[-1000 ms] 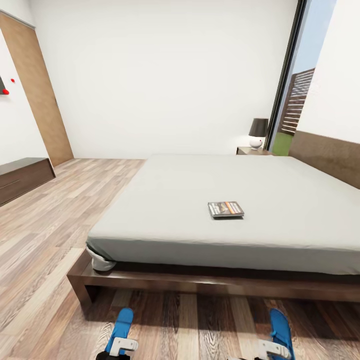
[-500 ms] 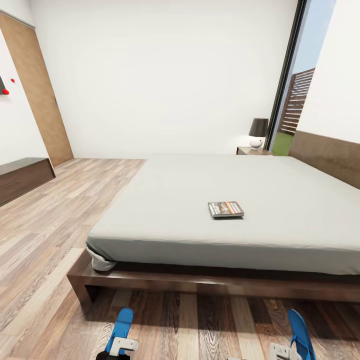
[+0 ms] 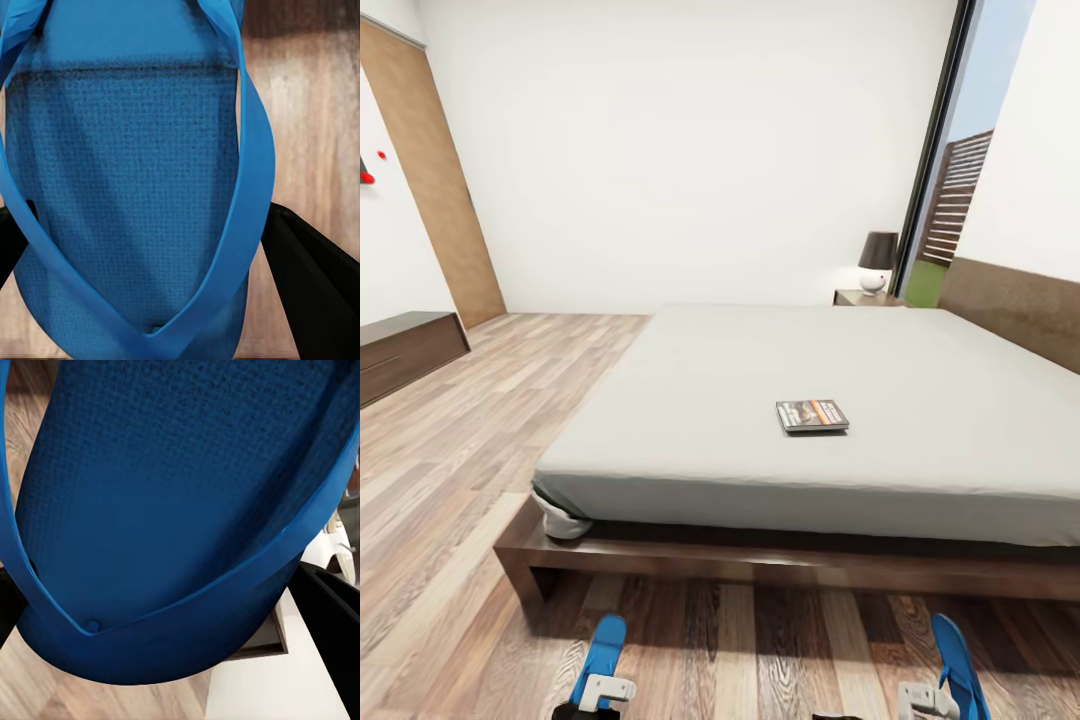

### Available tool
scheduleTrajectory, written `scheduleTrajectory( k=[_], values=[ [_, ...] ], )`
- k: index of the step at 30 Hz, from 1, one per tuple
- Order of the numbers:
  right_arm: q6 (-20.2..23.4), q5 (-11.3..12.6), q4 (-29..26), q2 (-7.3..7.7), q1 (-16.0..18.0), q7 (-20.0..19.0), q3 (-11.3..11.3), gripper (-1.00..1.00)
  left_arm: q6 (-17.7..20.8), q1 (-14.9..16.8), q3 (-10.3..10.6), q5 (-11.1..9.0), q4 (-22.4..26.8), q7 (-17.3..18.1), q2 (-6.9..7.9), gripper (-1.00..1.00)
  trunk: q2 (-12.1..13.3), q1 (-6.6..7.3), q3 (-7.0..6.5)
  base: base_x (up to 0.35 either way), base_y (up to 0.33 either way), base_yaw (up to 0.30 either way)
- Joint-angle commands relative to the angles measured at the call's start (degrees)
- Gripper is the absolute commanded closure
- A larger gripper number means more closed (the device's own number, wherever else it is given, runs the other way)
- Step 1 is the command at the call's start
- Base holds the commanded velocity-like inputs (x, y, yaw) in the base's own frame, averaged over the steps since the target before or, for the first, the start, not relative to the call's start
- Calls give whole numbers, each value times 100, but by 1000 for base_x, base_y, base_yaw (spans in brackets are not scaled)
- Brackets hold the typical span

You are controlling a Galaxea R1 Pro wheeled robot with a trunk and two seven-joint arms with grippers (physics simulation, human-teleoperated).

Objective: In the bedroom, move the book from the bed onto either nightstand, and place the two sandals side by side next to the bed.

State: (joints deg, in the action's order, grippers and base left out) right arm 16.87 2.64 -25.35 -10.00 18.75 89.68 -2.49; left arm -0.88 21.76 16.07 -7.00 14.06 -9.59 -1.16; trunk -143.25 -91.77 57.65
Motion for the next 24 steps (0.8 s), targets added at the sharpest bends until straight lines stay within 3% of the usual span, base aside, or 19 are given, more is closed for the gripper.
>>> scheduleTrajectory(
  k=[1,24],
  values=[
    [67,16,-4,0,2,32,-14,100,-9,4,51,-57,0,-33,3,100,-4,-1,28,0,0,0],
    [200,-76,39,59,-1,24,14,100,71,114,19,-65,10,-26,37,100,-4,-1,28,0,0,0]
  ],
)
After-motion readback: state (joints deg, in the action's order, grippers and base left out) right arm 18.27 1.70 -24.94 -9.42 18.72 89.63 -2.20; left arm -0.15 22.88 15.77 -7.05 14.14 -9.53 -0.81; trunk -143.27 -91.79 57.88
